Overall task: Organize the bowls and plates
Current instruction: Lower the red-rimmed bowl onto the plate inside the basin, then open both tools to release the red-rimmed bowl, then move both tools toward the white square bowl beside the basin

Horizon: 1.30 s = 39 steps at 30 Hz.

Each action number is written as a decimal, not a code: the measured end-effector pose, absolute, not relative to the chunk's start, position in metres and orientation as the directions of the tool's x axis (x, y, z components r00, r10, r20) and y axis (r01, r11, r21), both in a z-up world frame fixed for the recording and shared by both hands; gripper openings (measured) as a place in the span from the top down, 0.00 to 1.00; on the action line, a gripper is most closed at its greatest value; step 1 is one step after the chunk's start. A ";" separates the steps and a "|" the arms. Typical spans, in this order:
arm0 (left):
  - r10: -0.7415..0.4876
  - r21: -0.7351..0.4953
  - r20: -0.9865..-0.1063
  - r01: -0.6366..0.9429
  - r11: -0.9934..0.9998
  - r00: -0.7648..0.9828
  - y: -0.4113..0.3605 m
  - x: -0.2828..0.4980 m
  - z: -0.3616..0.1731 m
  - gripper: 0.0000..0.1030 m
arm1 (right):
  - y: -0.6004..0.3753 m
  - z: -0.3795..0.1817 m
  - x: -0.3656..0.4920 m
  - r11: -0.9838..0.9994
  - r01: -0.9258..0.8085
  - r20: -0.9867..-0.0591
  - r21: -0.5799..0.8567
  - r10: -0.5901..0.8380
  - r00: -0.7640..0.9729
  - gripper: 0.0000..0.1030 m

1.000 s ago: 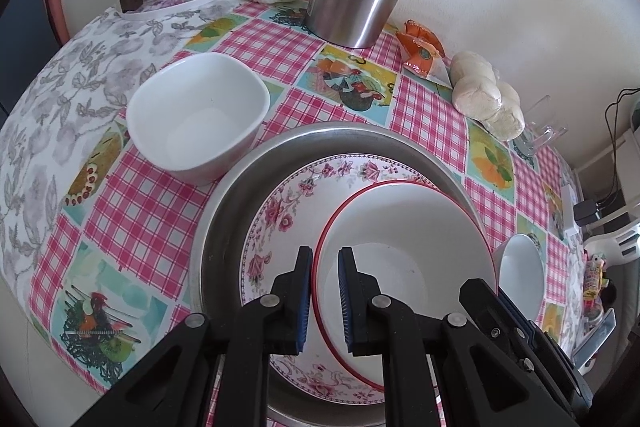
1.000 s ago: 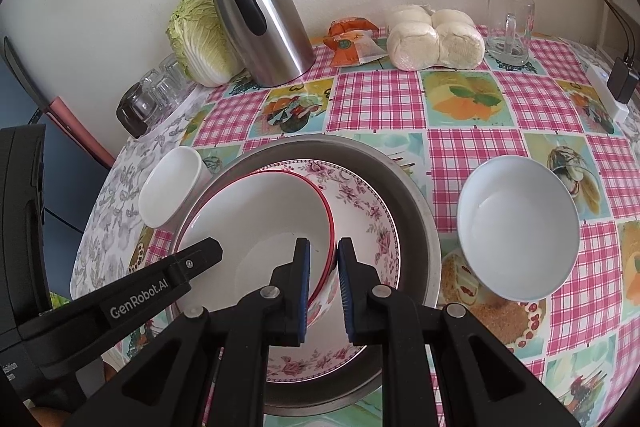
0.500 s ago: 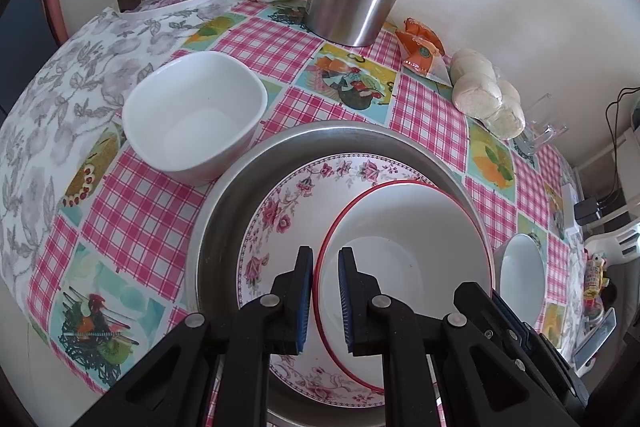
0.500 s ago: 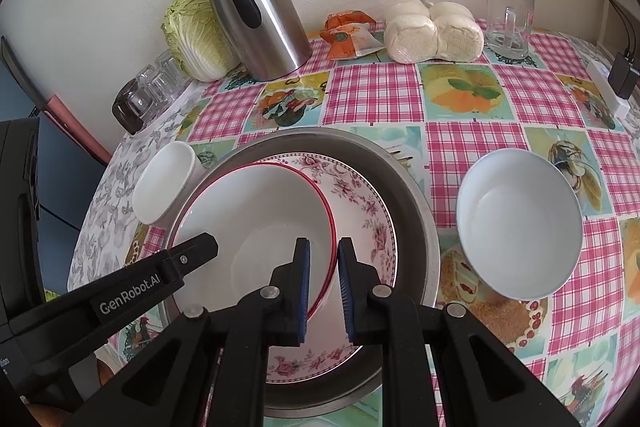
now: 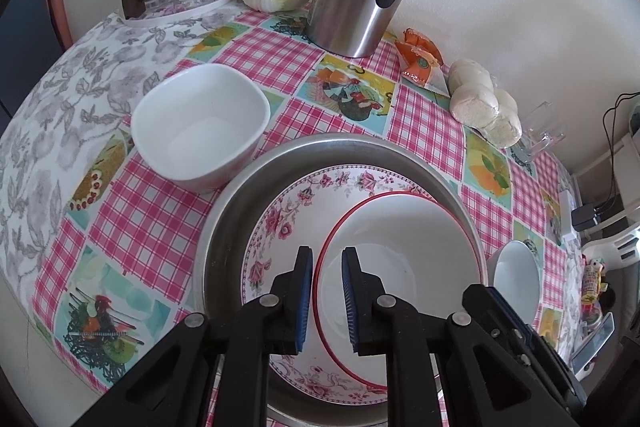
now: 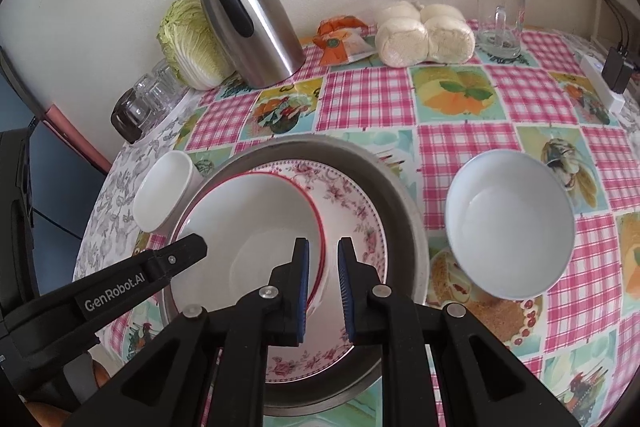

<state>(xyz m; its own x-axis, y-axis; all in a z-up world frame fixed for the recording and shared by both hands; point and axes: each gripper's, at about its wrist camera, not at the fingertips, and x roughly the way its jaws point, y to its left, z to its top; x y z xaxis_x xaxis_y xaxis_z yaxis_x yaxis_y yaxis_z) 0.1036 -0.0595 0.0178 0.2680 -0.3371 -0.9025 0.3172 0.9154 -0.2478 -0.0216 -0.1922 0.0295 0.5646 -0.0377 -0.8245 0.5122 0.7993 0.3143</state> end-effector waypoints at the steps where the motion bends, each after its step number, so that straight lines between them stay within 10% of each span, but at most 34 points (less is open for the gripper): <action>1: -0.336 -0.244 -0.901 0.320 0.916 0.273 -0.059 0.103 0.020 0.83 | -0.193 0.032 -0.023 0.799 0.512 -0.820 0.315 -0.043 0.571 0.84; 6: -0.331 -0.231 -0.895 0.324 0.917 0.298 -0.058 0.101 0.028 0.75 | -0.195 0.038 -0.025 0.798 0.517 -0.810 0.308 -0.065 0.583 0.83; 10: -0.315 -0.219 -0.897 0.305 0.927 0.310 -0.055 0.102 0.030 0.41 | -0.198 0.037 -0.026 0.793 0.530 -0.816 0.301 -0.072 0.573 0.69; 20: -0.267 -0.186 -0.907 0.259 0.948 0.325 -0.049 0.106 0.029 0.21 | -0.198 0.036 -0.026 0.799 0.547 -0.823 0.249 -0.124 0.555 0.30; 39: -0.135 -0.056 -0.902 0.200 0.978 0.409 -0.040 0.109 0.027 0.00 | -0.196 0.036 -0.026 0.817 0.541 -0.823 0.199 -0.160 0.545 0.18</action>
